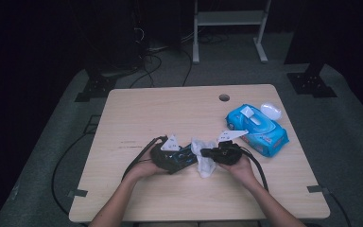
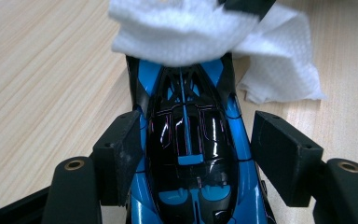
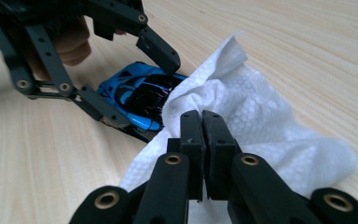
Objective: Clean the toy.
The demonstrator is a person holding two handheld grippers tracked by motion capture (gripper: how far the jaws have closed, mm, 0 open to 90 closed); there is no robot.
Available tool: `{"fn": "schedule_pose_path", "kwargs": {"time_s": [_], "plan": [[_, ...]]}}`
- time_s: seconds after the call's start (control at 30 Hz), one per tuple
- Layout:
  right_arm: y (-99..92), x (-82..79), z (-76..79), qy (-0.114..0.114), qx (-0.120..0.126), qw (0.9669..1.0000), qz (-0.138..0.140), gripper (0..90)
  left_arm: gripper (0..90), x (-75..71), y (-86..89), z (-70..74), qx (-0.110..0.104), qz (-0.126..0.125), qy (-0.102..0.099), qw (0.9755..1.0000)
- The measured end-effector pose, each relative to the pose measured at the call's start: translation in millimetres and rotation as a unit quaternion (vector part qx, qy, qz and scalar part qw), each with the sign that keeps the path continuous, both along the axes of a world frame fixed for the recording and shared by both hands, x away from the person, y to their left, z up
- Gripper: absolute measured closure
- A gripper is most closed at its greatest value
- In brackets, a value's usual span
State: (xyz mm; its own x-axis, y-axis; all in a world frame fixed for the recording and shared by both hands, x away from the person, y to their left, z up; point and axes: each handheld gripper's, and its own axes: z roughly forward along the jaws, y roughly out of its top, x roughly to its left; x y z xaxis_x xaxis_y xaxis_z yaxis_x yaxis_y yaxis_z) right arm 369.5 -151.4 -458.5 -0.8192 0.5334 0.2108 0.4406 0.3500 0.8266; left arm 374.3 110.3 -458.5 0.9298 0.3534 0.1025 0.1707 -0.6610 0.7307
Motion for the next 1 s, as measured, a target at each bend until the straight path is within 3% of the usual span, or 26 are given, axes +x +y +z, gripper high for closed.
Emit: {"fn": "schedule_pose_path", "kwargs": {"time_s": [0.2,0.4,0.6,0.8,1.0], "plan": [[-16.4,-9.7,18.4,-0.011,0.024,0.9996,-0.001,87.0,32.3,-1.7,4.4,1.7,-0.008,0.003,0.003,1.0],[-41.2,-15.7,27.7,-0.019,0.015,0.9996,-0.017,87.0,31.6,-2.9,10.4,7.2,-0.021,0.007,-0.002,0.9998],[-69.1,-17.6,24.8,-0.015,0.007,0.999,-0.041,87.1,30.5,-2.6,16.7,12.0,-0.024,0.014,-0.005,0.9996],[-94.9,-20.9,10.8,0.0,-0.006,0.9979,-0.065,86.5,29.2,-3.9,23.2,14.7,-0.028,0.019,-0.008,0.9994],[-114.0,-24.1,2.8,0.013,0.014,0.9966,-0.081,69.1,27.1,-4.1,29.2,15.4,-0.042,0.03,-0.015,0.9985]]}}
